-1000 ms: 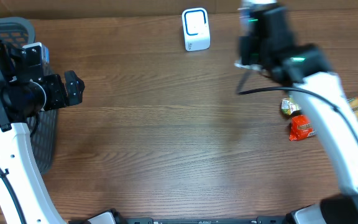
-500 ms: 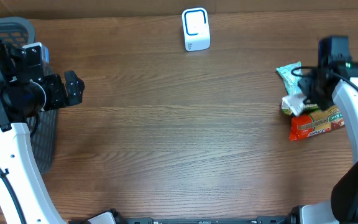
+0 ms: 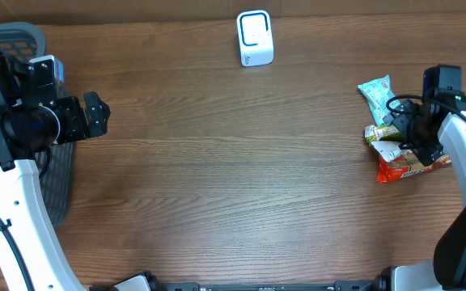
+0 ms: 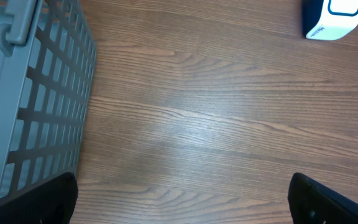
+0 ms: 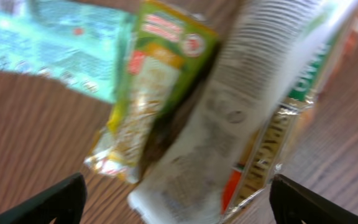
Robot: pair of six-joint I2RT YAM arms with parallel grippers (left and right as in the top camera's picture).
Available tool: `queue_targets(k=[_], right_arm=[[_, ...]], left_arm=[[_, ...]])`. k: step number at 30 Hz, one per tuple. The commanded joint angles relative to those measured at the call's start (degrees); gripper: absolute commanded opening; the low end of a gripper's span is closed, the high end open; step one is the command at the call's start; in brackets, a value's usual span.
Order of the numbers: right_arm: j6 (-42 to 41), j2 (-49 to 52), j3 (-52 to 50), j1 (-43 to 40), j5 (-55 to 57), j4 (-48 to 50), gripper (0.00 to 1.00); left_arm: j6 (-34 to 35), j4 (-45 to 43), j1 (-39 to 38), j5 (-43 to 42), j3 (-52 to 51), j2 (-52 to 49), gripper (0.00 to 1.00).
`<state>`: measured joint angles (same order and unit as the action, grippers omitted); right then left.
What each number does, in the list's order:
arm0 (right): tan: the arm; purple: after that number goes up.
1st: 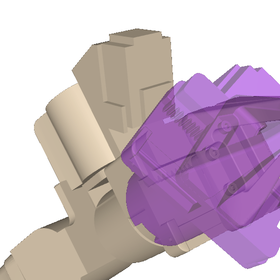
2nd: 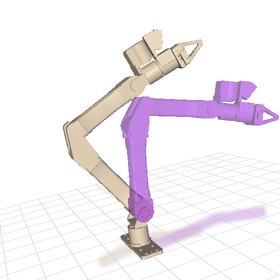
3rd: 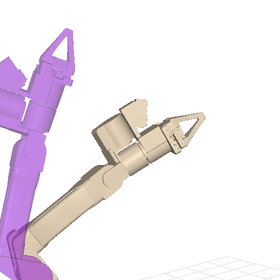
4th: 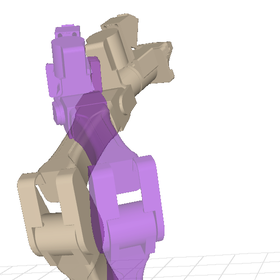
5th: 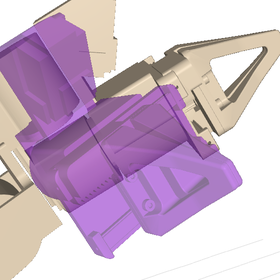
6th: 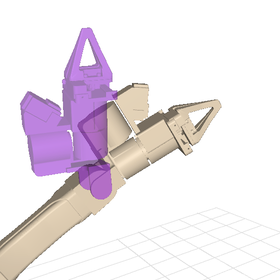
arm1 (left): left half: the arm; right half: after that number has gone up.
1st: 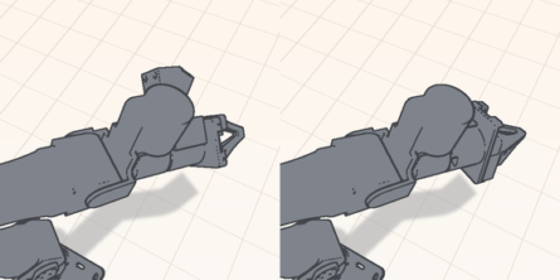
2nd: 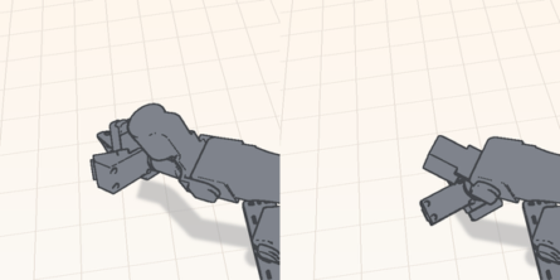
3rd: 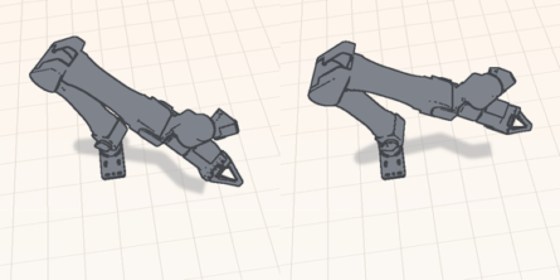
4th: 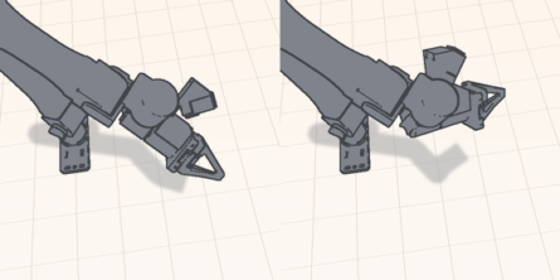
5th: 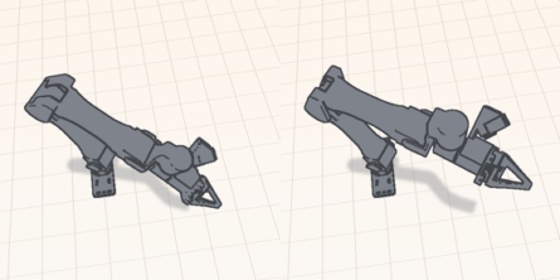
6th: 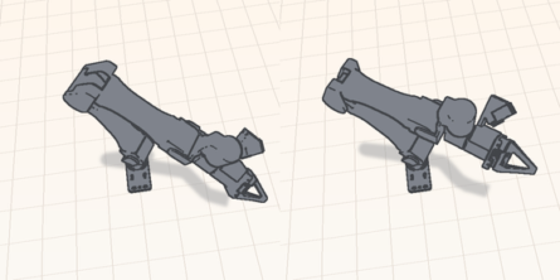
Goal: Scan the item barcode
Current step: 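Carry the tube right and set it on the snack packs, then release the tube and pull the right gripper back toward the front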
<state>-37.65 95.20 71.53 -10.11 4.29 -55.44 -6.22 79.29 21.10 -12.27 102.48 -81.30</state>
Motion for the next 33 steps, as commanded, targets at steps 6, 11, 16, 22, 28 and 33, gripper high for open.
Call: queue_targets(k=[6, 11, 16, 22, 28, 33], right_arm=[[12.9, -6.1, 4.0, 0.7, -13.5, -0.4, 0.98], [18.1, -12.5, 4.0, 2.3, -16.5, -2.6, 1.0], [24.8, -22.9, 4.0, 4.1, -18.9, -7.1, 1.0], [28.2, -33.6, 4.0, 4.5, -19.0, -15.1, 1.0], [28.7, -42.0, 4.0, 4.5, -18.8, -23.4, 1.0], [28.7, -45.3, 4.0, 4.5, -19.0, -30.7, 1.0]], left_arm=[[-0.9, 0.0, 0.2, -0.9, 0.8, -0.1, 1.0], [-0.9, 0.0, 0.2, -0.9, 0.8, -0.1, 1.0], [-0.9, 0.0, 0.2, -0.9, 0.8, -0.1, 1.0], [-0.9, 0.0, 0.2, -0.9, 0.8, -0.1, 1.0], [-0.9, 0.0, 0.2, -0.9, 0.8, -0.1, 1.0], [-0.9, 0.0, 0.2, -0.9, 0.8, -0.1, 1.0]])
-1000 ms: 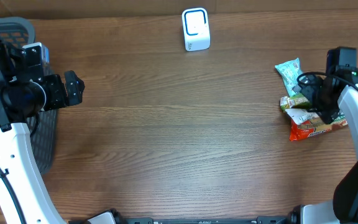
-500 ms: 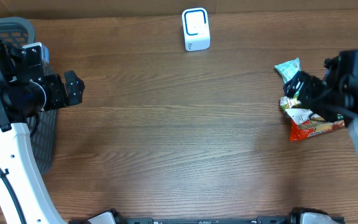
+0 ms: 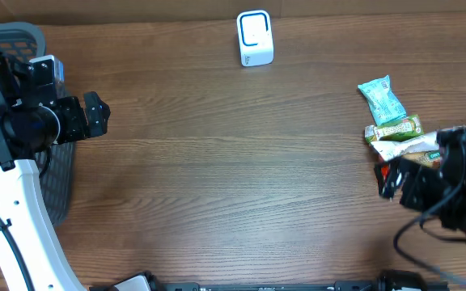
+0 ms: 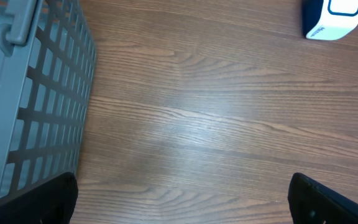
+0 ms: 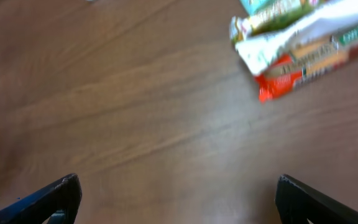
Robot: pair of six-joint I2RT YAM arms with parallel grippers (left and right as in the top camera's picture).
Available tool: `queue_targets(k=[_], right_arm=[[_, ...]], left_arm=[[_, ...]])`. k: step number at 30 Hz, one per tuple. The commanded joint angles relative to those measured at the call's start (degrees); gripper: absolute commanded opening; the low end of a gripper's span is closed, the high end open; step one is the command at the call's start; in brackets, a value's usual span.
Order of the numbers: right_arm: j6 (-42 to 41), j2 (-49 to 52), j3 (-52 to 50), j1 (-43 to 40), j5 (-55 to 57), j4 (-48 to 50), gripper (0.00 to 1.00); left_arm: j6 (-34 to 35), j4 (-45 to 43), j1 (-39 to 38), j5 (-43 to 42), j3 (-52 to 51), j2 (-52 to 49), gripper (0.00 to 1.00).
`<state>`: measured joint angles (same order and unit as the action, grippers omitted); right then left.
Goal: Scan the item barcode
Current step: 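Release the tube and pull the right gripper back toward the front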
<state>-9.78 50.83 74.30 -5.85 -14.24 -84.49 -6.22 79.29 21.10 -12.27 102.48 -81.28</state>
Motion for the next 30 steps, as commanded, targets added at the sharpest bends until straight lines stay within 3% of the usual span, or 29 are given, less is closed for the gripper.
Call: queue_targets(k=[1, 19, 30], right_arm=[[0.9, -1.0, 1.2, 0.3, -0.5, -3.1, 1.0], [0.9, -1.1, 0.6, 0.4, -0.2, -5.0, 1.0], [0.9, -6.9, 0.5, 0.5, 2.6, -5.0, 1.0]], left_arm=[[-0.9, 0.0, 0.2, -0.9, 0.8, -0.1, 0.99], [-0.9, 0.0, 0.2, -0.9, 0.8, -0.1, 1.0], [-0.9, 0.0, 0.2, -0.9, 0.8, -0.1, 1.0]])
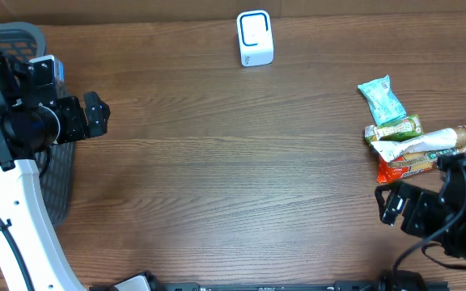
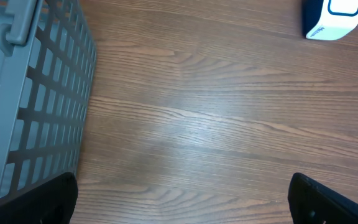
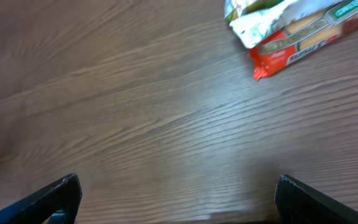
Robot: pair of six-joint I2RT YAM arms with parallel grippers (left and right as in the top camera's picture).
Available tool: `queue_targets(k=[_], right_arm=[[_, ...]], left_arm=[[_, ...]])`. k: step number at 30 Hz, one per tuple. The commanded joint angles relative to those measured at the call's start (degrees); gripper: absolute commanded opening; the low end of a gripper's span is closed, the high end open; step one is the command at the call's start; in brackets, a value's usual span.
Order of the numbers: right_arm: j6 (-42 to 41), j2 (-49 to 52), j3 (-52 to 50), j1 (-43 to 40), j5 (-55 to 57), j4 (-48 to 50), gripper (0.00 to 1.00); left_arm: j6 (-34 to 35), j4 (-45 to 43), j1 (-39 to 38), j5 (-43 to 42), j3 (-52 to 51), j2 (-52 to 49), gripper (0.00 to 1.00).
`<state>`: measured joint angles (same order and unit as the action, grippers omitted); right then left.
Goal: Scan the item barcode
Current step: 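Release the tube and pull the right gripper back toward the front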
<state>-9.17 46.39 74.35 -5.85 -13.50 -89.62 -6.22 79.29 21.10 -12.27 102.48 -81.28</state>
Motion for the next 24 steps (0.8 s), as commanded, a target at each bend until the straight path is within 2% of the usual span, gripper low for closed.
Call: queue_targets(k=[1, 8, 12, 16, 24], right_arm=[[0.3, -3.2, 0.5, 0.5, 1.9, 0.1, 1.0], [0.3, -7.2, -0.1, 2.8, 1.9, 0.1, 1.0], [0.5, -9.0, -0.7, 5.3, 11.0, 5.7, 1.0], [0.5, -12.3, -6.6, 6.5, 18.2, 23.5, 1.0], [0.5, -20.4, -26.2, 6.6, 18.6, 57.0, 1.0]], left_arm=[[-0.9, 0.0, 0.2, -0.9, 0.8, -0.1, 0.99], [-0.9, 0.0, 0.2, -0.9, 0.8, -0.1, 0.99], [-0.9, 0.0, 0.2, -0.9, 0.8, -0.1, 1.0], [-0.9, 0.0, 0.2, -0.9, 0.8, -0.1, 1.0], [-0.9, 0.0, 0.2, -0.9, 0.8, -0.1, 1.0]])
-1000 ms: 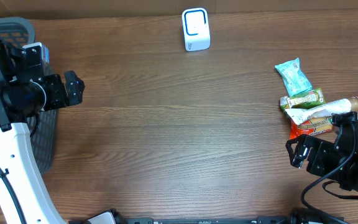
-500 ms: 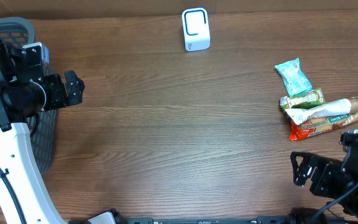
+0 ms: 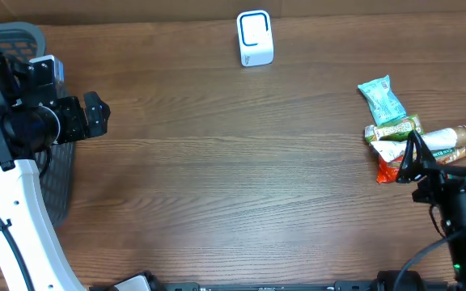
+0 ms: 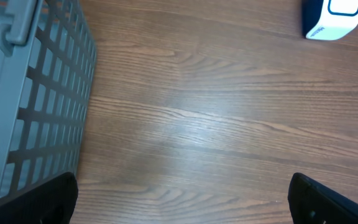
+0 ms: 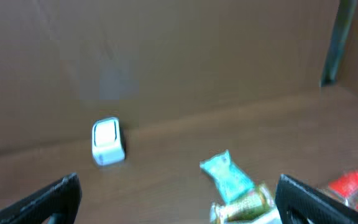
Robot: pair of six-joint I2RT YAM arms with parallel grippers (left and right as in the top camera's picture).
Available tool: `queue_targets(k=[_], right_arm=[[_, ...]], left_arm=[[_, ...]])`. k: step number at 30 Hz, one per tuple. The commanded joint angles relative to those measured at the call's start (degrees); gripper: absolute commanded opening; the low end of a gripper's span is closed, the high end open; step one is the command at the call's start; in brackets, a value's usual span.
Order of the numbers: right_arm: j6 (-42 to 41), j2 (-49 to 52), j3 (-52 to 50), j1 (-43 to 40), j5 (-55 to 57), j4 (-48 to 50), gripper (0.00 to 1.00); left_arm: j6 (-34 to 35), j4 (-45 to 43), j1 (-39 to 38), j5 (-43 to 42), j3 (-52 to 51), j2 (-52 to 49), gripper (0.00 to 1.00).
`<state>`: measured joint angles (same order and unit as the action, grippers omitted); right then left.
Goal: Scan the item barcode
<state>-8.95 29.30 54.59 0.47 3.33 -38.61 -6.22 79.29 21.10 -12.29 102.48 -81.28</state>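
Observation:
The white scanner [image 3: 255,38] stands at the table's far middle and also shows as the scanner [image 5: 107,142] and the scanner [image 4: 331,18]. A snack pile lies at the right: a teal packet [image 3: 383,99], a green bar [image 3: 393,128], a white packet [image 3: 427,144] and a red packet [image 3: 393,170]. My right gripper [image 3: 441,158] is open and empty just in front of the pile, aimed at the back wall; its view holds the teal packet [image 5: 227,177] and green bar [image 5: 241,208]. My left gripper [image 3: 90,113] is open and empty at the far left.
A grey slatted basket [image 3: 19,36] stands at the left edge behind my left arm, and the basket [image 4: 36,93] fills the left of that wrist view. A brown cardboard wall [image 5: 185,56] closes the table's far side.
My right gripper was low near the front edge, looking down at the table below the pile. It now sits closer to the pile, tilted up toward the scanner and back wall. Left arm unchanged.
My right gripper was first open right over the snack pile, packets close in its view. Then it stood back toward the front edge, empty, with the pile left on the table. It stayed there, and now faces the pile and scanner. The left arm never moved.

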Motion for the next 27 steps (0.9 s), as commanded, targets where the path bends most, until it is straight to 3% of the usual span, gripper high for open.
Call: queue_targets(k=[1, 8, 17, 22, 27], right_arm=[[0.2, -4.3, -8.4, 0.2, 1.7, 8.5, 1.0], [0.2, -12.5, -25.3, 0.3, 1.6, 30.8, 1.0], [0.2, -14.6, -38.5, 2.6, 1.5, 53.7, 1.0], [0.2, -16.5, -43.7, 3.8, 1.5, 61.2, 1.0], [0.0, -21.9, -48.2, 3.8, 1.6, 62.3, 1.0]], left_arm=[[-0.9, 0.0, 0.2, -0.8, 0.8, -0.1, 1.0], [-0.9, 0.0, 0.2, -0.8, 0.8, -0.1, 1.0], [-0.9, 0.0, 0.2, -0.8, 0.8, -0.1, 0.99], [-0.9, 0.0, 0.2, -0.8, 0.8, -0.1, 0.99], [-0.9, 0.0, 0.2, -0.8, 0.8, -0.1, 0.99]])
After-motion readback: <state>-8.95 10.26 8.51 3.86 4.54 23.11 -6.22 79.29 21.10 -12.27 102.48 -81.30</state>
